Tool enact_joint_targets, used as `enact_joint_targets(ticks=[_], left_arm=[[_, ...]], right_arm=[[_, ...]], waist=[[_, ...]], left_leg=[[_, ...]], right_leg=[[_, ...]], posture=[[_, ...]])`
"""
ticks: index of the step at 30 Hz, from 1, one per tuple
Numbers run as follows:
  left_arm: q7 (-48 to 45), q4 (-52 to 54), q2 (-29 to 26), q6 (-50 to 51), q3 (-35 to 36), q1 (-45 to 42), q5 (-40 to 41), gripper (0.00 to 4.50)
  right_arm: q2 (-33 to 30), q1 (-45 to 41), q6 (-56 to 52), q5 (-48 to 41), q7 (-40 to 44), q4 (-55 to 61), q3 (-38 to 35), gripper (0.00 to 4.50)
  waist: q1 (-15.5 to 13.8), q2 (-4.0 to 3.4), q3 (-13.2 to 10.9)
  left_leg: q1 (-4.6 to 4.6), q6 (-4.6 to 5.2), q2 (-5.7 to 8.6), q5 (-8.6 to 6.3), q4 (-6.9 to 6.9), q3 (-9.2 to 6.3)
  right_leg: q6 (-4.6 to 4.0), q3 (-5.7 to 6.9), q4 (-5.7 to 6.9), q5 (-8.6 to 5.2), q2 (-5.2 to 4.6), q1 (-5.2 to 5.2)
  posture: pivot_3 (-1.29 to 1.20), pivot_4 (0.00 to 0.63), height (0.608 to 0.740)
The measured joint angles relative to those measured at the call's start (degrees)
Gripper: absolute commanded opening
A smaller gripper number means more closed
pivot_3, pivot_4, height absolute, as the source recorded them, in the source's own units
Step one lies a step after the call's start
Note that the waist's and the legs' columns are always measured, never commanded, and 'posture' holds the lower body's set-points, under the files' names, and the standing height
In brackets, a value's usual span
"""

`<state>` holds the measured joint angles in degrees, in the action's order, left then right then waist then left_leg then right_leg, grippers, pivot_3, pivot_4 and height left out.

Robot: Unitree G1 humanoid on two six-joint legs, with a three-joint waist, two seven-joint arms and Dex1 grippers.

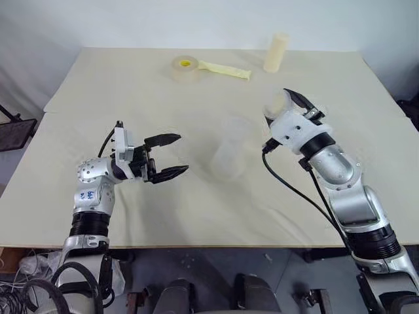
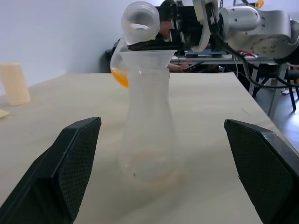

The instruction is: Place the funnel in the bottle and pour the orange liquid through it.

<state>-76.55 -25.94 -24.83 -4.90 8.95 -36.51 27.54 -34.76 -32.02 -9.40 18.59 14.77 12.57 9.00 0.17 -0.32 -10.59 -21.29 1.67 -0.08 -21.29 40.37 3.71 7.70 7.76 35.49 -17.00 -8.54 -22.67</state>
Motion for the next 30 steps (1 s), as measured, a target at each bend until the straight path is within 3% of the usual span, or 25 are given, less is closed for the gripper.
enact_joint_targets(ticks=[16, 30], left_arm=[[-0.3, -1.6, 1.3, -1.0, 0.0, -0.7, 0.0, 4.5], [-0.5, -1.7, 2.5, -2.1, 0.2, -0.2, 0.4, 4.5]], right_arm=[[-0.4, -8.0, 10.3, 10.9, 0.8, -6.3, 3.5, 2.46], [-3.0, -9.2, 19.8, 20.2, 1.1, -8.2, 4.7, 2.46]], waist=[[0.2, 0.0, 0.0], [0.2, 0.0, 0.0]], left_leg=[[0.02, 0.0, -0.02, 0.0, -0.07, -0.01], [0.01, 0.0, -0.02, 0.0, -0.09, -0.02]], right_leg=[[0.0, 0.01, -0.01, 0.0, 0.0, -0.02], [0.0, 0.0, -0.01, 0.0, 0.0, -0.03]], posture=[[0.0, 0.15, 0.74], [0.0, 0.15, 0.74]])
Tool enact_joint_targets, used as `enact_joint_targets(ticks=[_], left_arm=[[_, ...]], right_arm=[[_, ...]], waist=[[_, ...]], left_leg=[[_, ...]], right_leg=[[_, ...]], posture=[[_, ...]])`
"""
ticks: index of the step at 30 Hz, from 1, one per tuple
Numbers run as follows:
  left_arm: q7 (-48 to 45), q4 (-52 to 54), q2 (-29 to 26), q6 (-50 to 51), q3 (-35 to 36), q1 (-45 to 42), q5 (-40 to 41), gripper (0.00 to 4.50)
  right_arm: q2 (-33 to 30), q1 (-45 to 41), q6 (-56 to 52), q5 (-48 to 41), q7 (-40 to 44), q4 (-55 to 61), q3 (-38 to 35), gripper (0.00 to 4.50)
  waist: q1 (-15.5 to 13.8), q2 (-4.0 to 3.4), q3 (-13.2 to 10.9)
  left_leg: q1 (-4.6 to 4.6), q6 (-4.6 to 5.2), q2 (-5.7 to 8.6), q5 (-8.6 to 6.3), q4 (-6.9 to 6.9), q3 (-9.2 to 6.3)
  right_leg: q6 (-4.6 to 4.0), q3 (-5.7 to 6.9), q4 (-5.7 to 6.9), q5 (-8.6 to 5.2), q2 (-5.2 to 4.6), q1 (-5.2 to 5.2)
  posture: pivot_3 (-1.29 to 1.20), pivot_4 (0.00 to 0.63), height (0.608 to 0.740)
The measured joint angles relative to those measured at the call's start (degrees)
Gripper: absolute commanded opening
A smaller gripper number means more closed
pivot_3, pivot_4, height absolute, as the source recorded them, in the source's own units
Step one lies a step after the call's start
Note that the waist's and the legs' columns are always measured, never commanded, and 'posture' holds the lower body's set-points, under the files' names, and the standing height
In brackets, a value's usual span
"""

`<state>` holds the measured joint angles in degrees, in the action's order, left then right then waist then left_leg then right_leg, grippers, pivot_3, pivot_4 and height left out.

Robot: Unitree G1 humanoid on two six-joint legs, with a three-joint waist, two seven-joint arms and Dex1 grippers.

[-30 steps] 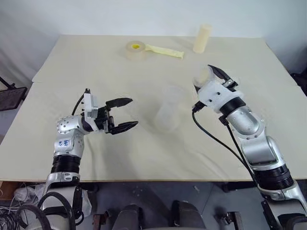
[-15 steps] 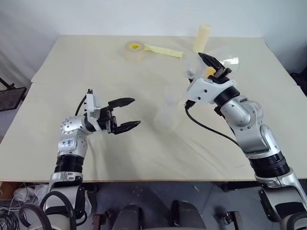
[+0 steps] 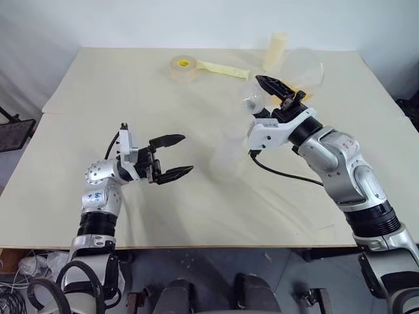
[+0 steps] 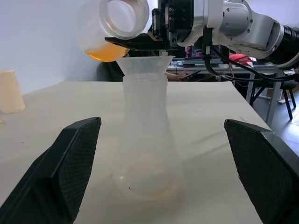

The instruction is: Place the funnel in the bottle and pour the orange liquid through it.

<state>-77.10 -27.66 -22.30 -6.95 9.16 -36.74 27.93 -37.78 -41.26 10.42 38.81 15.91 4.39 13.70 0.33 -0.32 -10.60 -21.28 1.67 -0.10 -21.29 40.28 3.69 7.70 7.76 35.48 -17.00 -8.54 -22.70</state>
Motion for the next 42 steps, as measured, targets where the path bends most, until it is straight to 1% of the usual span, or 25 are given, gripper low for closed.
enact_joint_targets(ticks=[3, 19, 30, 42], left_arm=[[0.0, 0.0, 0.9, -0.2, 1.1, 0.0, 1.0, 4.5], [-0.5, 0.0, 1.8, -0.3, 1.1, 0.6, 1.3, 4.5], [-0.1, 0.0, 2.1, -0.6, 1.1, 0.7, 1.3, 4.5], [0.1, -0.1, 2.2, -1.3, 1.1, 0.7, 1.3, 4.5]], right_arm=[[-0.2, 0.0, 1.8, 2.1, -0.3, -0.1, 0.3, 2.46], [-1.3, -0.6, 8.3, 8.6, -1.9, -3.3, 0.3, 2.46], [-2.1, -2.9, 11.1, 10.8, -3.8, -6.3, 0.3, 2.46], [-2.3, -3.5, 13.6, 12.9, -5.1, -7.6, 0.4, 2.46]], waist=[[0.0, 0.0, 0.0], [0.0, 0.0, 0.0], [0.0, 0.0, 0.0], [0.0, 0.0, 0.0]], left_leg=[[0.0, 0.0, -0.01, 0.0, 0.0, 0.0], [0.0, 0.0, -0.01, 0.0, 0.0, 0.0], [0.0, 0.0, -0.02, 0.0, -0.01, 0.0], [0.0, 0.0, -0.01, 0.0, -0.02, 0.0]], right_leg=[[0.0, 0.0, 0.0, 0.0, 0.0, 0.0], [0.0, 0.0, 0.0, 0.0, 0.0, 0.0], [0.0, 0.0, -0.01, 0.0, 0.0, 0.0], [0.0, 0.0, -0.01, 0.0, 0.0, 0.0]], posture=[[0.0, 0.15, 0.74], [0.0, 0.15, 0.74], [0.0, 0.15, 0.74], [0.0, 0.15, 0.74]])
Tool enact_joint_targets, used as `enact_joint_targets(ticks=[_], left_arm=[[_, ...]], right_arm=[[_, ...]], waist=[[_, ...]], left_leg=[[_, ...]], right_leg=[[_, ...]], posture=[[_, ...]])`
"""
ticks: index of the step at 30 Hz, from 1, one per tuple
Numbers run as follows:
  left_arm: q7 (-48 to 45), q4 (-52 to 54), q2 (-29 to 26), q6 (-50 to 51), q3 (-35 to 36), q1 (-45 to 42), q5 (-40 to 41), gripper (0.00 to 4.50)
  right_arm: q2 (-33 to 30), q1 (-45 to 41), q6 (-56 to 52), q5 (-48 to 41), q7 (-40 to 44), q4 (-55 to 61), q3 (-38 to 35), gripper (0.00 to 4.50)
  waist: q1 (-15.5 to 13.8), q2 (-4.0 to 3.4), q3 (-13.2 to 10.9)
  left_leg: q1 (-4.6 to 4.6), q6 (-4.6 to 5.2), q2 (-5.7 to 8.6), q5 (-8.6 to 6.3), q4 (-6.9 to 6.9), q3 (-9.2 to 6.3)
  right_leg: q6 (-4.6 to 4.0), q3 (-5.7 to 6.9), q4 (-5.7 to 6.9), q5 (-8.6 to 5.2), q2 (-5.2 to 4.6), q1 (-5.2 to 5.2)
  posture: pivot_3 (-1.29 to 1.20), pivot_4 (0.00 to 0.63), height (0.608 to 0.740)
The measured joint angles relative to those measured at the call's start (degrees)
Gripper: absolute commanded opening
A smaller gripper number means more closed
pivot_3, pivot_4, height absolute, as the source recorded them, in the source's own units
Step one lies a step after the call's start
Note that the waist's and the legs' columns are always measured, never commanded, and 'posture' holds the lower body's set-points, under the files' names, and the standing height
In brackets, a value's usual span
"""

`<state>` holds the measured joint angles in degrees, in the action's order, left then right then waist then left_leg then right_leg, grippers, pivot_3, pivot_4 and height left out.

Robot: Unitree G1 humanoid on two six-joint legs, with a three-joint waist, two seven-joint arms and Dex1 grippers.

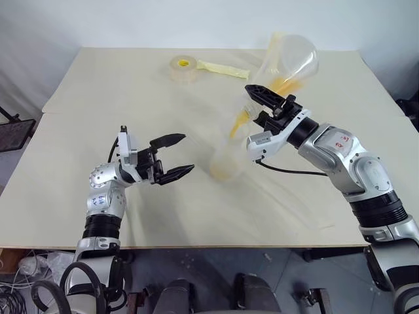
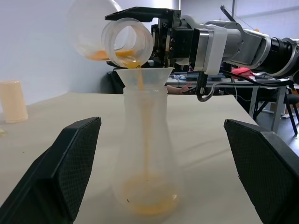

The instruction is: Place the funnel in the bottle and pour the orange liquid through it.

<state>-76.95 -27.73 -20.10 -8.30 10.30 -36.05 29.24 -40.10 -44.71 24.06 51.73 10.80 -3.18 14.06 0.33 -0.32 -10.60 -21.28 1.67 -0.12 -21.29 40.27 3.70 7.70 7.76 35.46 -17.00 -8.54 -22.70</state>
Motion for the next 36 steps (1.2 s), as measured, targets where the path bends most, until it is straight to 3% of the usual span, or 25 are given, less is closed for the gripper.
enact_joint_targets(ticks=[36], left_arm=[[0.6, -2.2, 1.0, -0.6, 0.0, -1.2, 0.0, 4.5]], right_arm=[[-1.8, -1.5, 4.5, 2.5, -2.2, -1.8, 0.0, 2.46]], waist=[[0.0, 0.0, 0.0]], left_leg=[[0.0, 0.0, 0.0, 0.0, -0.02, 0.01]], right_leg=[[0.0, 0.0, -0.01, 0.0, 0.0, 0.0]], posture=[[0.0, 0.15, 0.74]])
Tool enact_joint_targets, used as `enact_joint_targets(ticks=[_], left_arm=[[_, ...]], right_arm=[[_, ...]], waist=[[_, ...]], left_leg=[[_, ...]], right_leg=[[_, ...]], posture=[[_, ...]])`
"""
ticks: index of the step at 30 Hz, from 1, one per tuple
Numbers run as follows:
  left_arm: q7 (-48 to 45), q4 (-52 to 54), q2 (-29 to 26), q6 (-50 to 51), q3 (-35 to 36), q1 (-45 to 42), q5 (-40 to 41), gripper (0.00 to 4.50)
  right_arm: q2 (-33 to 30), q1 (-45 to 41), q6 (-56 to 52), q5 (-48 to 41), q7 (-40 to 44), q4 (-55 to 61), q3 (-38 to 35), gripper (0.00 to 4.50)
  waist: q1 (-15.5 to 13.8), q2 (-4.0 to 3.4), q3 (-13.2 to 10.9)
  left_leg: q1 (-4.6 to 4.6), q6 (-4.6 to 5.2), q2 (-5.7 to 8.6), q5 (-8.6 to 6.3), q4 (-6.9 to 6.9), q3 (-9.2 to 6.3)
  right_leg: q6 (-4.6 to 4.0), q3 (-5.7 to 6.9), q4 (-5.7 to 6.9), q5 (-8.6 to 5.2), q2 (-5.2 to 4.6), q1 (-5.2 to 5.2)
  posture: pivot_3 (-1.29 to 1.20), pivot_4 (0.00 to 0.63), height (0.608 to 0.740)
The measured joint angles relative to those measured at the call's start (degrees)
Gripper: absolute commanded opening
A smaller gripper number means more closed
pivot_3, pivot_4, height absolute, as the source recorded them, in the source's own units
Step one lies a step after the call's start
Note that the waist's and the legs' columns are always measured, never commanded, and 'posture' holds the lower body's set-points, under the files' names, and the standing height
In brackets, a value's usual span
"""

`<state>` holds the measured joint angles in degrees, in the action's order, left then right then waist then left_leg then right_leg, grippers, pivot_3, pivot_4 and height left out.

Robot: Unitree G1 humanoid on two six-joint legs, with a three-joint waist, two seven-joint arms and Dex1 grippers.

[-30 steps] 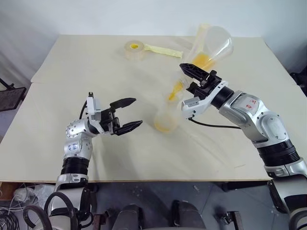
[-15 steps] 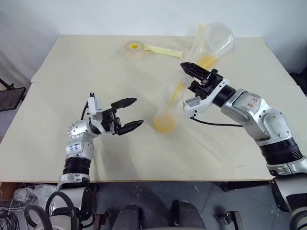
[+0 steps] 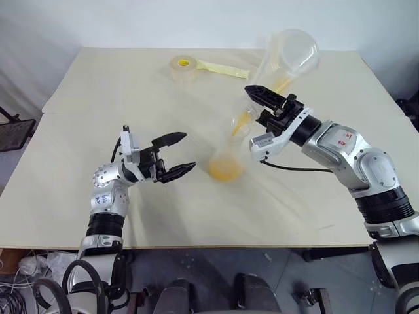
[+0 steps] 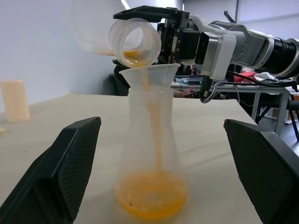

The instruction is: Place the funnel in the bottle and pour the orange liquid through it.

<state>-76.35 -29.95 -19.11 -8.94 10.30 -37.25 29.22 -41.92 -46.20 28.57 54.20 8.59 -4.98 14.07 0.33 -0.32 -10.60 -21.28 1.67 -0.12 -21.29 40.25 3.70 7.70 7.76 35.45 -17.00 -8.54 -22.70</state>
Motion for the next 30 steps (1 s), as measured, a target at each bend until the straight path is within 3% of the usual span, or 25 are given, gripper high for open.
enact_joint_targets(ticks=[30], left_arm=[[-0.1, -0.3, 0.0, -0.1, 0.1, -0.4, 0.0, 4.5]], right_arm=[[-0.8, -2.7, 2.8, 3.4, -5.2, -1.4, 1.0, 2.46]], waist=[[0.0, 0.0, 0.0]], left_leg=[[0.0, 0.0, -0.01, 0.0, -0.02, 0.0]], right_leg=[[0.0, 0.0, -0.01, 0.0, 0.0, 0.0]], posture=[[0.0, 0.15, 0.74]])
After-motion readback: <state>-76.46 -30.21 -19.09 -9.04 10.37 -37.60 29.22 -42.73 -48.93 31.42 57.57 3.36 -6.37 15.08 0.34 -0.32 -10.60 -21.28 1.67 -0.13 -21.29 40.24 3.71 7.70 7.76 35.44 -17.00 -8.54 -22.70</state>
